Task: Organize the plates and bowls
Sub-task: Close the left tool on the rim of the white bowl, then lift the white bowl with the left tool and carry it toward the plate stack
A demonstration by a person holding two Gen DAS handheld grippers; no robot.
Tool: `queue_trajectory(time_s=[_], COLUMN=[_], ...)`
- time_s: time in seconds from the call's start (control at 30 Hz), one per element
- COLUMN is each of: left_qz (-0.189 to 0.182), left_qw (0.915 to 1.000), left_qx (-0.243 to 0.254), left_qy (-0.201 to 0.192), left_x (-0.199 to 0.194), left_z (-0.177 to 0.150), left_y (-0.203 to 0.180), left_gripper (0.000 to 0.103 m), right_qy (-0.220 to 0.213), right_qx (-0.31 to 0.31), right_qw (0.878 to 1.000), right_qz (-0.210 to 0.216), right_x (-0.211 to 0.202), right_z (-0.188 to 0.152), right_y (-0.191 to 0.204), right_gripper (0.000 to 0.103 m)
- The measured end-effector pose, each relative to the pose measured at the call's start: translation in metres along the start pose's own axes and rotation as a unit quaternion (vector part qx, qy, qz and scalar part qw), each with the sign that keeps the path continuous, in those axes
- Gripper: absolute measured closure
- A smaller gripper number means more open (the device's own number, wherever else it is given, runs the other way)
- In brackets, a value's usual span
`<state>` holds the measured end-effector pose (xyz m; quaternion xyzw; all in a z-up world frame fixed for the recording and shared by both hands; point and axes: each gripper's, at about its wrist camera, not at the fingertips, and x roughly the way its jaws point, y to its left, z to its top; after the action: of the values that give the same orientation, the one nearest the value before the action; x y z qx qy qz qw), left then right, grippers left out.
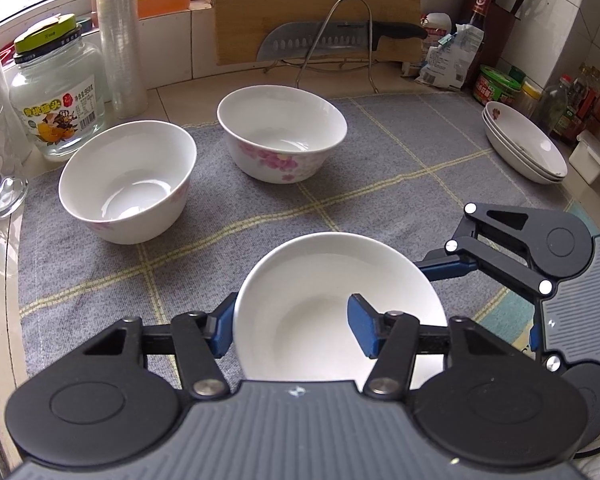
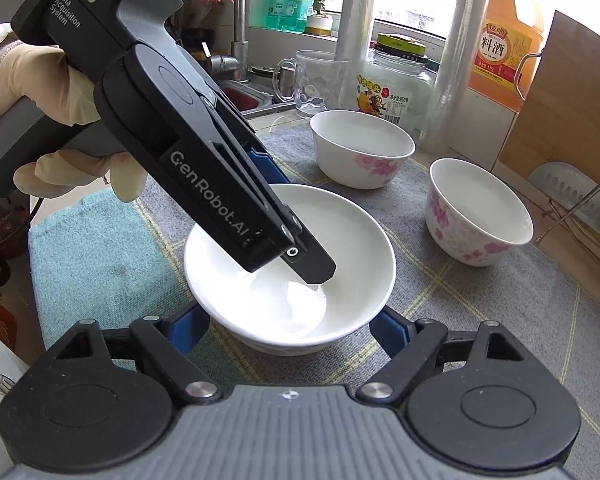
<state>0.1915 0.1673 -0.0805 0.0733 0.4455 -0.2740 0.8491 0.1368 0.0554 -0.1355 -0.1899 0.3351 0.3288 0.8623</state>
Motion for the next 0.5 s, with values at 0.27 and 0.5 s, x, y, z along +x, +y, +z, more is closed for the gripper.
queue_trajectory(time_s=[0.27,0.5], left_qz=[-0.001,-0.004], left_qw=[1.0000,0.9999], left_qx=[0.004,0.015], left_qy=[0.001,-0.005], left_x=[-0.002,-0.006], left_z=[0.002,0.009], left_y=[-0.002,-0.014], left_gripper=[0.046,0.047], right_qy=[0.006,0.006], right_qx=[0.004,0.006], right_qw=[1.000,1.000], right_qz=[0.002,-0.001], right_x=[0.001,-0.008], right_z=[0.002,0.003], right_y=[-0.002,-0.005], right_gripper=[0.013,0.013])
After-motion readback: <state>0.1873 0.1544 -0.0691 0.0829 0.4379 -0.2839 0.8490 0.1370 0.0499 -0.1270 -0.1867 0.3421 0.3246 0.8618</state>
